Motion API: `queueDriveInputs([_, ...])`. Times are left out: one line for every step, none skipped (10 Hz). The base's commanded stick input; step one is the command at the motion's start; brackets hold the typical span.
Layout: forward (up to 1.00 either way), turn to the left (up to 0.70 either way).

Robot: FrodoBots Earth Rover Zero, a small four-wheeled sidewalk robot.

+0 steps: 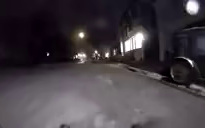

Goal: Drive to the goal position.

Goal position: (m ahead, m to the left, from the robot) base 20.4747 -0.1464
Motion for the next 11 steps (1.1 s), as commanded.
queueDriveInputs([1.00, 0.00])
queueDriveInputs([1.00, 0.00])
queueDriveInputs([1.00, 0.00])
queueDriveInputs([1.00, 0.00])
queueDriveInputs([1.00, 0.00])
queueDriveInputs([1.00, 0.00])
queueDriveInputs([1.00, 0.00])
queueDriveInputs([1.00, 0.00])
queueDriveInputs([1.00, 0.00])
queueDriveInputs([1.00, 0.00])
queueDriveInputs([1.00, 0.00])
